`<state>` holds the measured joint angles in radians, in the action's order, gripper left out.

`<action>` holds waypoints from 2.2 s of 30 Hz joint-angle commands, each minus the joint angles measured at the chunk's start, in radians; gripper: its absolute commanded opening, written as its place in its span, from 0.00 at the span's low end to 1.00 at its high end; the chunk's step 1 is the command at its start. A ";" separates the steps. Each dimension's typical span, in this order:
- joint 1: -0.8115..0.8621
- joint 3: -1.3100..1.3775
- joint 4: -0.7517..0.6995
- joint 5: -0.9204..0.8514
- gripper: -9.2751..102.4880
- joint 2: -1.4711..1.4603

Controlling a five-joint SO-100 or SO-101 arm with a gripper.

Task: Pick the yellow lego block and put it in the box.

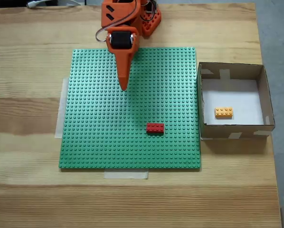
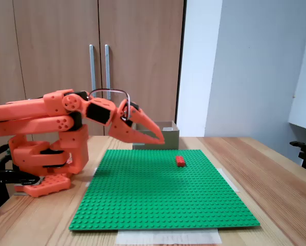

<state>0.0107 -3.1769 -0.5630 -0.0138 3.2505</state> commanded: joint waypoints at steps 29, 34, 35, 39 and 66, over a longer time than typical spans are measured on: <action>-0.002 -0.012 -0.212 -0.051 0.07 0.014; -0.002 -0.012 -0.212 -0.051 0.07 0.014; -0.002 -0.012 -0.212 -0.051 0.07 0.014; -0.002 -0.012 -0.212 -0.051 0.07 0.014; -0.002 -0.012 -0.212 -0.051 0.07 0.014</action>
<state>0.0046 -3.1845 -0.7716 -0.0644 3.2551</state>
